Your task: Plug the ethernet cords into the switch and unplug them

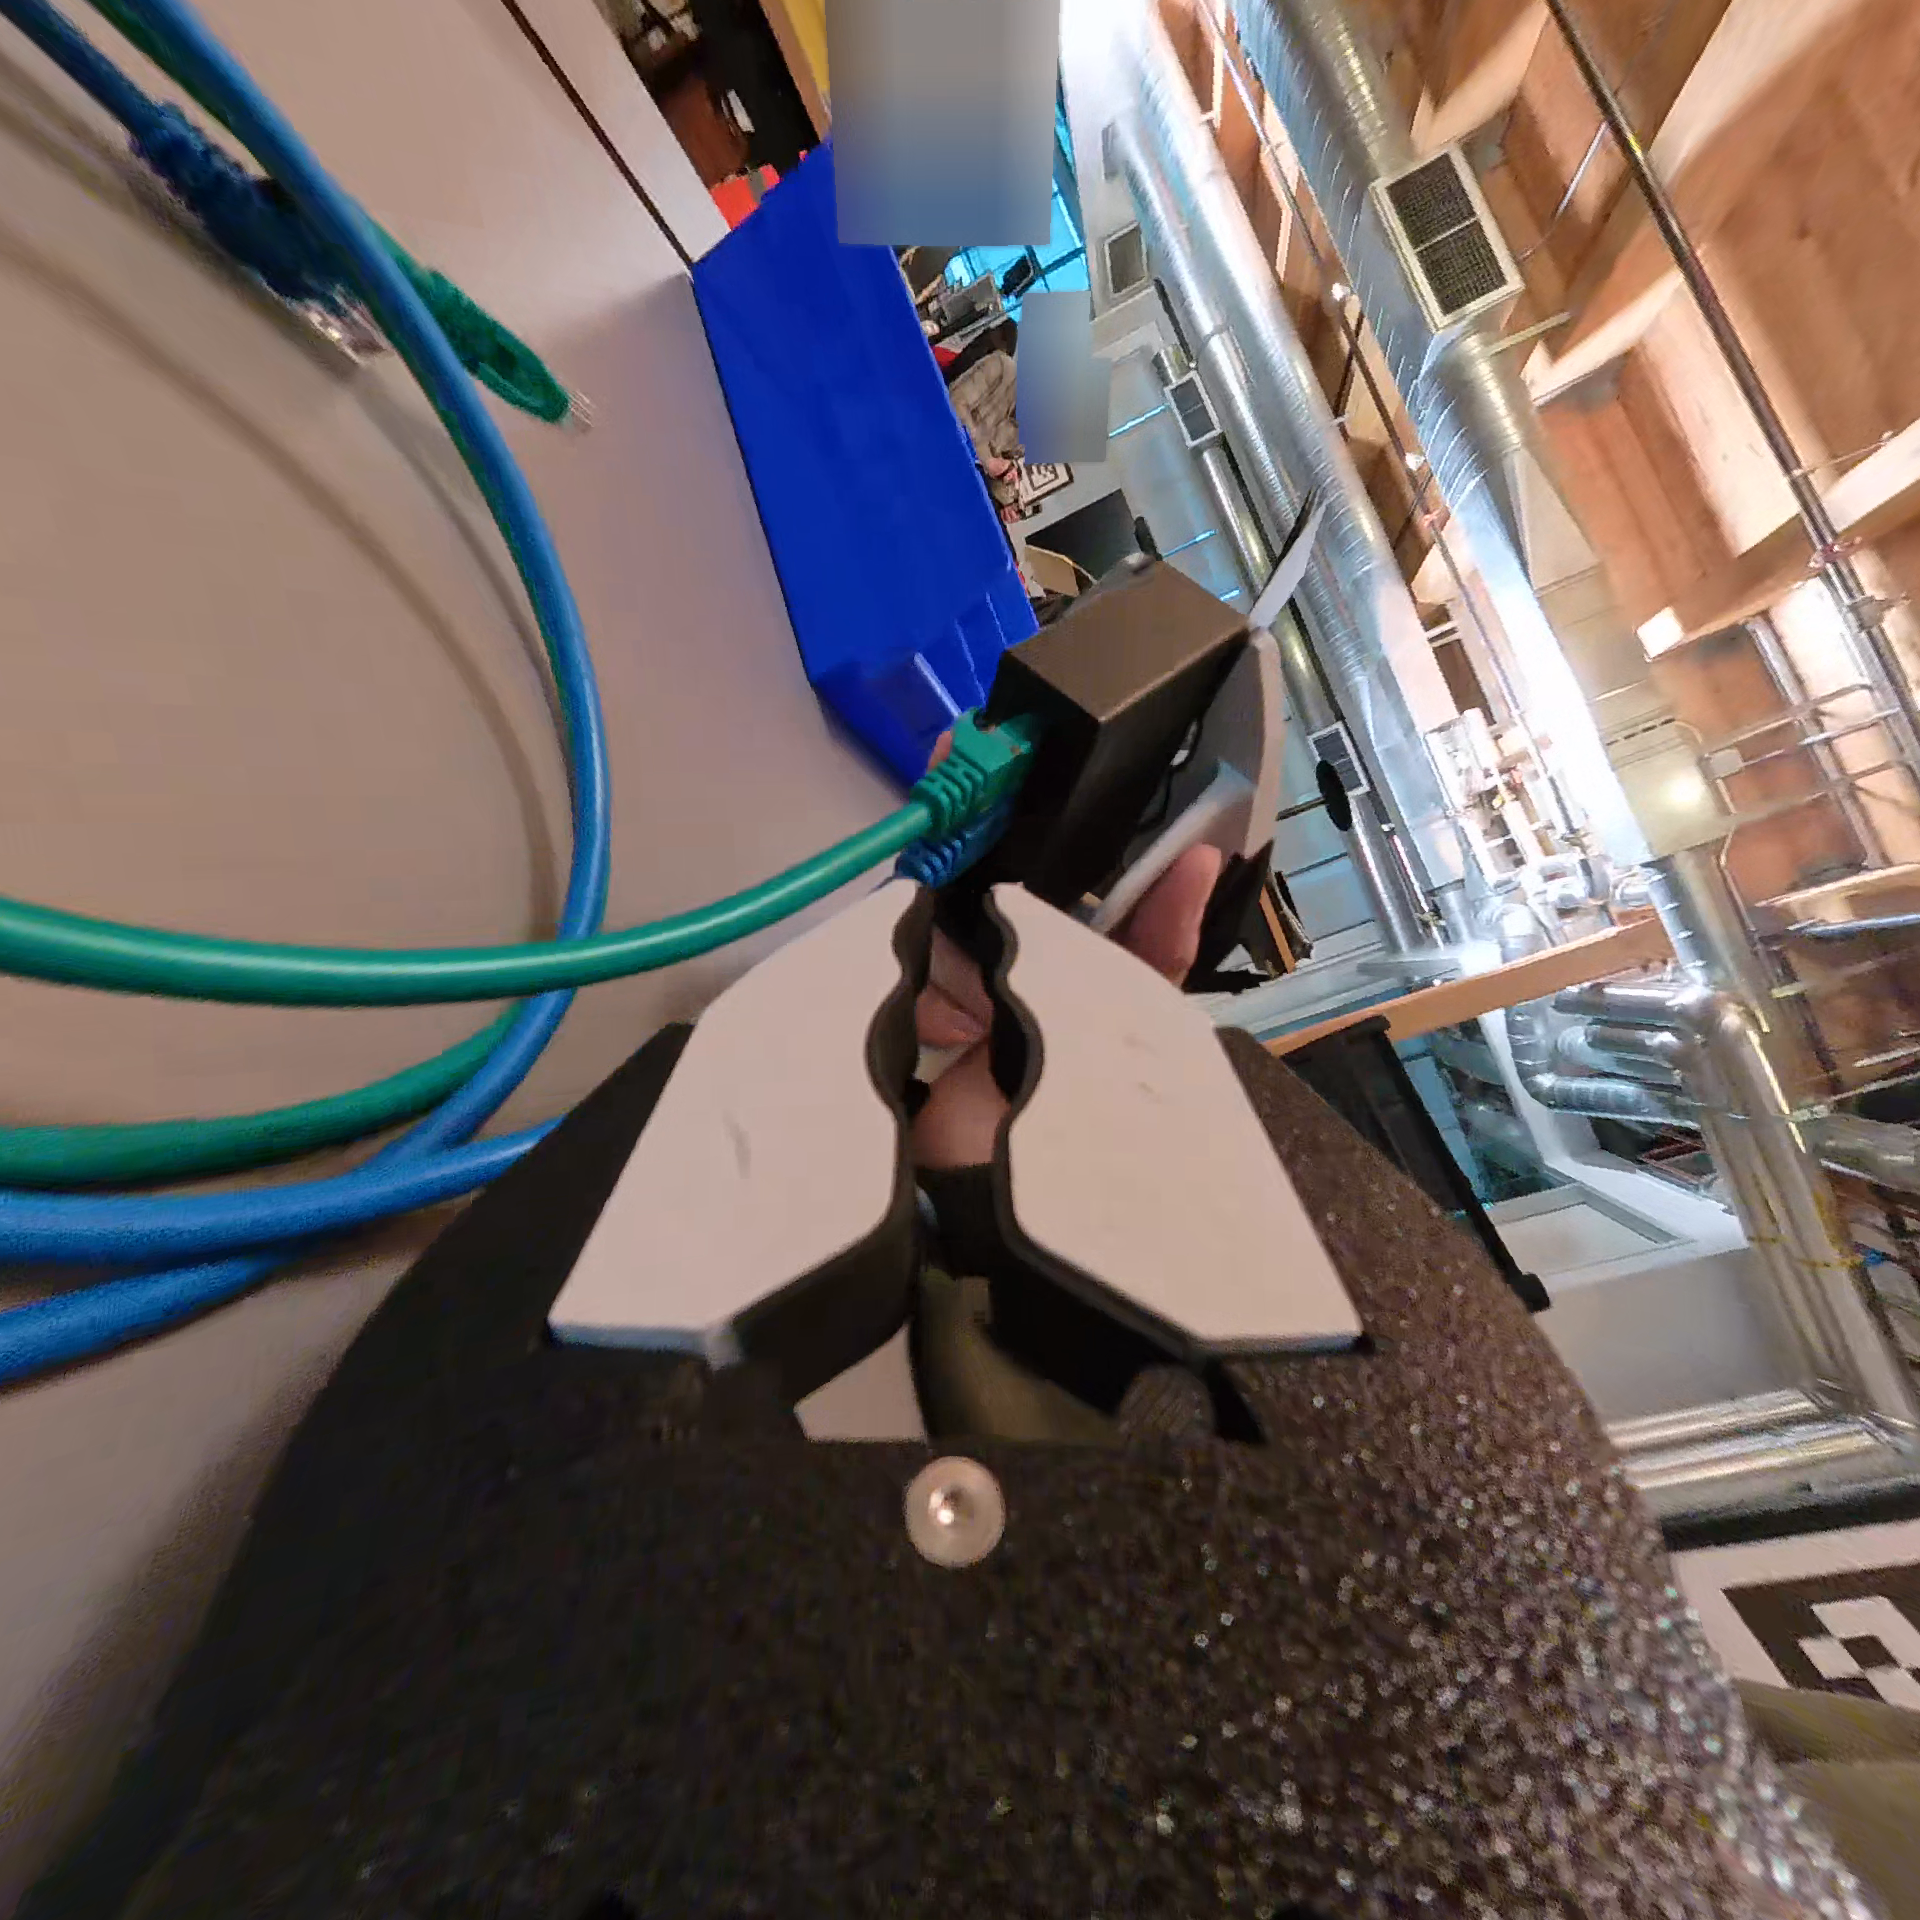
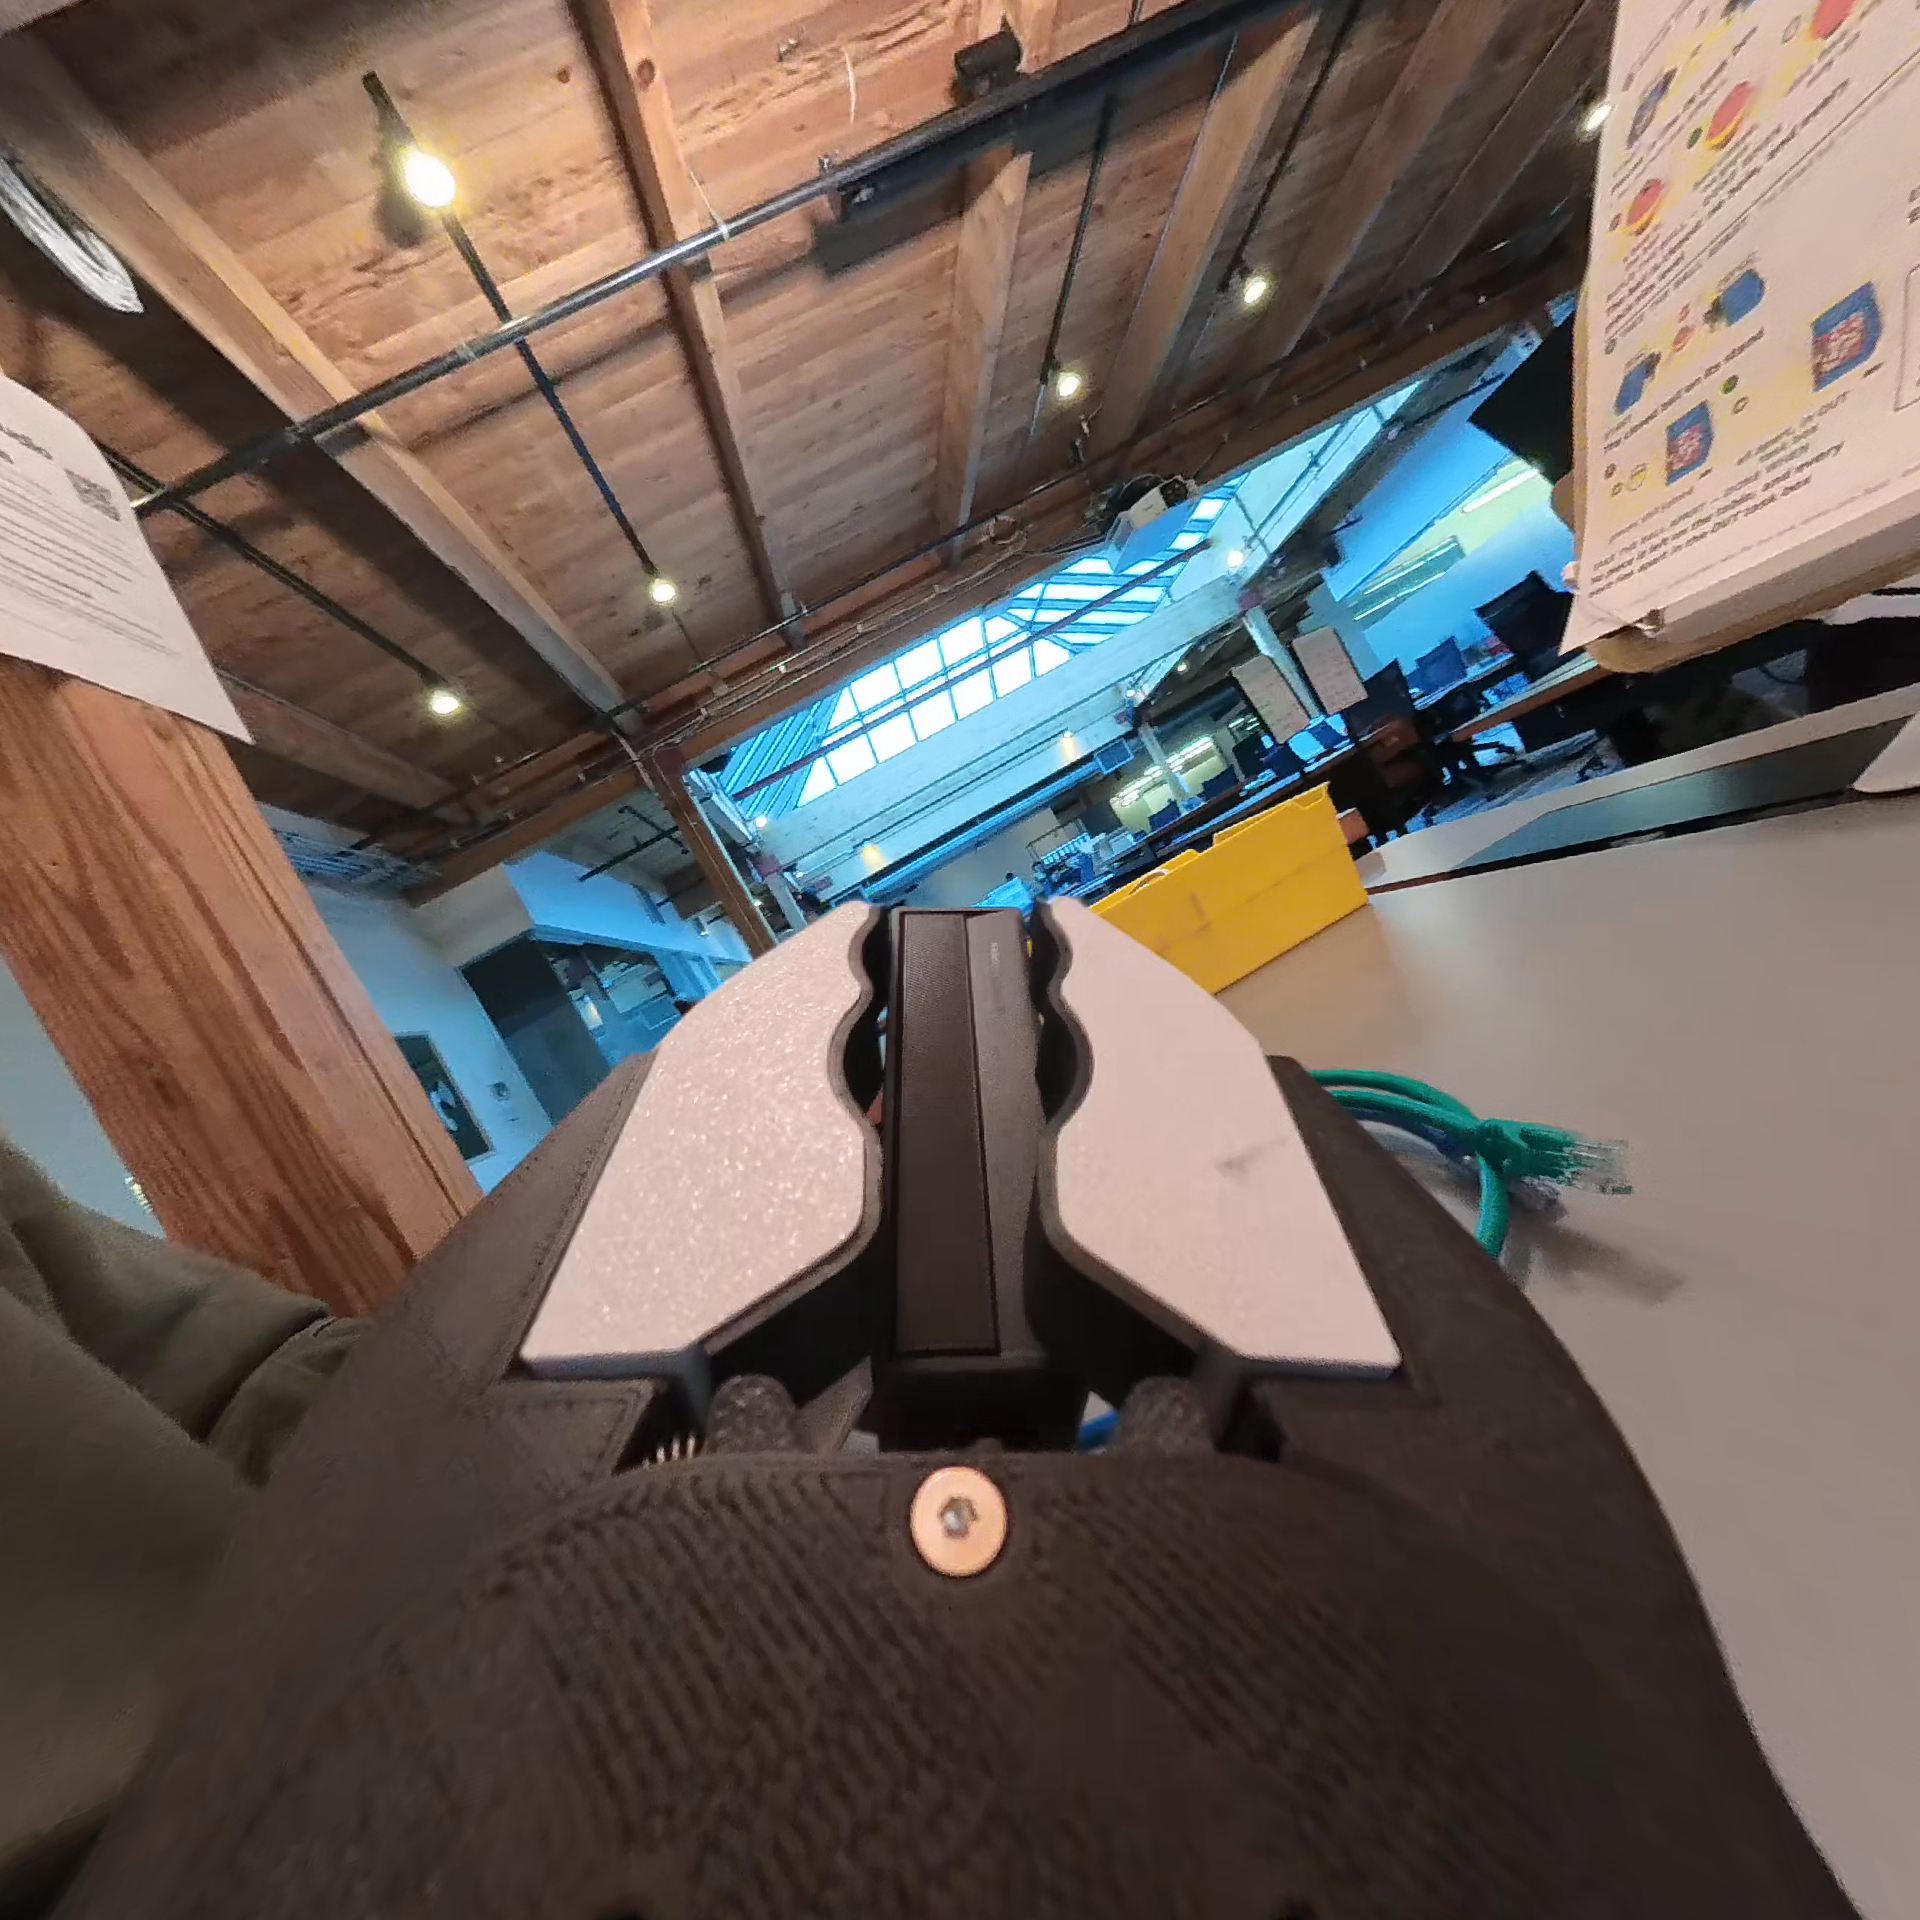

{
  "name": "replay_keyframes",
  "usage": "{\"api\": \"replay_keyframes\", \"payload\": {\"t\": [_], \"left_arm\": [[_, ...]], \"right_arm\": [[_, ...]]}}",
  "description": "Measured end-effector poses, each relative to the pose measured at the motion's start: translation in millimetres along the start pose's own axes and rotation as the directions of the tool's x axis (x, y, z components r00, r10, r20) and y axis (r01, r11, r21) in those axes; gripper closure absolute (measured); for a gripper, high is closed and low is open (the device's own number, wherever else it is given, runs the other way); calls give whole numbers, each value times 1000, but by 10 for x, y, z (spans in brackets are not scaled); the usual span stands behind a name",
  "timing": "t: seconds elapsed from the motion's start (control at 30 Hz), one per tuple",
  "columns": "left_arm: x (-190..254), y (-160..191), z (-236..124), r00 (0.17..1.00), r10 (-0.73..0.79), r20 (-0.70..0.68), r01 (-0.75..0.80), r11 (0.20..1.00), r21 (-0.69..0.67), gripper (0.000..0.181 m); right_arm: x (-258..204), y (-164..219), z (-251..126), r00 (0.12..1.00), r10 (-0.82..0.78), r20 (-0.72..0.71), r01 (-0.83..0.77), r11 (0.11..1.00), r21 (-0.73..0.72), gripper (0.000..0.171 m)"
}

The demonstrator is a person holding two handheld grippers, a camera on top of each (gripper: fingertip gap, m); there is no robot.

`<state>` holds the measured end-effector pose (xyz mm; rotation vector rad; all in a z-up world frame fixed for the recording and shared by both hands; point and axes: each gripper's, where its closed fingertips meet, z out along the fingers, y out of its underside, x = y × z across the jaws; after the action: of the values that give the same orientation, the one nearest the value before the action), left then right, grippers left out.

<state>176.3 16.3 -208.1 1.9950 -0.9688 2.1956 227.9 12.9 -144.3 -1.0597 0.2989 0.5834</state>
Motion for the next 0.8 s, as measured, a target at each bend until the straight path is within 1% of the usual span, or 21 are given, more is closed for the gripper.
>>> {"api": "replay_keyframes", "payload": {"t": [0.03, 0.07, 0.1, 0.13, 0.17, 0.2, 0.23, 0.27, 0.3, 0.33, 0.37, 0.4, 0.47, 0.53, 0.67, 0.77, 0.8], "left_arm": [[10, 47, 6, 1000, 5, -2, -5, 1000, -23, 170], [1, 127, 4, 999, 52, 13, -51, 996, -70, 166], [-32, 220, -10, 986, 162, 44, -155, 979, -132, 164], [-81, 267, -40, 945, 312, 93, -293, 940, -177, 164], [-92, 242, -72, 884, 444, 147, -416, 890, -186, 163], [-44, 193, -93, 803, 570, 176, -542, 820, -184, 163], [2, 147, -103, 683, 703, 196, -675, 711, -199, 163], [2, 101, -109, 535, 814, 227, -777, 579, -245, 163], [-30, 68, -110, 385, 889, 248, -836, 450, -314, 164], [-68, 47, -103, 261, 932, 251, -860, 343, -378, 165], [-99, 49, -89, 177, 955, 238, -867, 266, -421, 168], [-128, 64, -71, 129, 967, 221, -866, 218, -450, 169], [-177, 19, -52, 37, 972, 233, -862, 149, -484, 174], [-210, -30, -30, -66, 970, 233, -860, 63, -507, 174], [-321, -24, -15, -160, 965, 208, -820, -12, -572, 172], [-344, -73, -16, -228, 948, 221, -814, -62, -577, 173], [-362, -80, -5, -235, 947, 218, -814, -69, -577, 174]], "right_arm": [[20, -15, -6, 1000, 2, -15, -1, 1000, 11, 145], [33, -27, -14, 1000, 8, -22, -7, 1000, 17, 145], [36, -32, -21, 1000, 15, -20, -15, 1000, 18, 145], [46, -35, -25, 1000, 15, -26, -15, 1000, 18, 145], [53, -32, -23, 999, 10, -33, -9, 1000, 15, 145], [43, -19, -16, 1000, 7, -27, -7, 1000, 6, 145], [38, -5, -7, 1000, 3, -25, -3, 1000, -3, 145], [41, 4, -2, 1000, -4, -31, 4, 1000, -8, 145], [35, 11, 2, 1000, -8, -29, 8, 1000, -13, 145], [31, 15, 6, 1000, -9, -26, 8, 1000, -15, 145], [38, 15, 6, 999, -10, -32, 10, 1000, -14, 145], [38, 14, 5, 999, -11, -33, 11, 1000, -14, 145], [37, 14, 3, 999, -13, -35, 12, 1000, -15, 145], [40, 21, 6, 999, -13, -37, 12, 1000, -20, 145], [41, 44, 20, 999, -19, -41, 18, 999, -33, 145], [50, 49, 23, 999, -11, -44, 9, 999, -38, 145], [58, 59, 28, 999, -11, -49, 8, 999, -45, 145]]}}
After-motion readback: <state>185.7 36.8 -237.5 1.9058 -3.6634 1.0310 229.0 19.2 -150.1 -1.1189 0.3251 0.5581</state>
